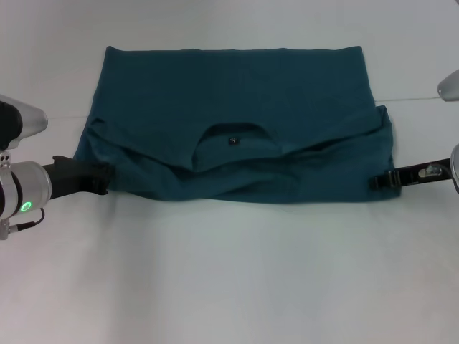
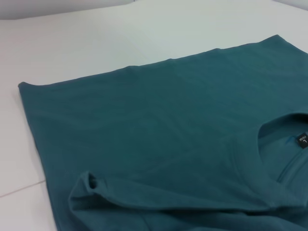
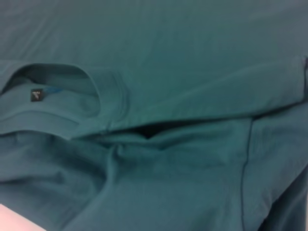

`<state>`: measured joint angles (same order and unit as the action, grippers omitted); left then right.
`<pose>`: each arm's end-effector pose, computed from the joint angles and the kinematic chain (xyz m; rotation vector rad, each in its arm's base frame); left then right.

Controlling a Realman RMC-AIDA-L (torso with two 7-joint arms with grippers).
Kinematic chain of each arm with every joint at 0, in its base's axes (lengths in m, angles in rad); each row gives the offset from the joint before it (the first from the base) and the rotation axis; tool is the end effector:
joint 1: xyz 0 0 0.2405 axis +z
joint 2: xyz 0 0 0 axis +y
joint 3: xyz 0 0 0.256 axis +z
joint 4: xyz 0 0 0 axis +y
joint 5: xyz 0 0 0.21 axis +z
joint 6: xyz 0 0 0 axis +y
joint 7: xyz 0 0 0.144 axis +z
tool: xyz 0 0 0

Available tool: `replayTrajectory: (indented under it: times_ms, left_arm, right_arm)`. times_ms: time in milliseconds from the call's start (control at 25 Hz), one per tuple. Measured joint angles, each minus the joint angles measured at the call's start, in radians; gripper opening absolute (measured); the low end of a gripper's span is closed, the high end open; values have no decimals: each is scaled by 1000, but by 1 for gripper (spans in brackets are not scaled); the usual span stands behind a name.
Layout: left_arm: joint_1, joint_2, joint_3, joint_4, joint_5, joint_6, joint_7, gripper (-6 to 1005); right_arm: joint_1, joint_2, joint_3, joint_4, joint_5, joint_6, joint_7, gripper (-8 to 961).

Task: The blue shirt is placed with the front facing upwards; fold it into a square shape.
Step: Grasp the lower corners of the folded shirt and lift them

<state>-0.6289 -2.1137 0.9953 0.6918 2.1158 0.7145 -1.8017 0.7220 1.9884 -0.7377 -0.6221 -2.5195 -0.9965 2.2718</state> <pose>-0.2706 0.4231 -0.0155 -2.2216 -0.8283 -0.1810 0.3074 0.4191 0.0347 -2.1099 1.3451 0.0529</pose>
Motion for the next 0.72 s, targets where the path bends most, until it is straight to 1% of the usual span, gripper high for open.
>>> replayTrajectory:
  times_ms: [120,280,480,720]
  left_arm:
    - [0,0,-2,0,-1,1,0,43]
    - [4,4,-1,0,0,4,-2,43]
    - [18,24,-2,-6,4,27,-26,43]
    - [27,35,-26,-12,5,46,-28,43]
  right_arm:
    - [-12,-6,0,-5,48,-19,-24,296]
    - [-32,-24,0,-11,80,-48,-31,152]
    - [-80,-48,4,-28,146,-94,-45,33]
    - [-126,-65,16,-38,170,-127,-64,35]
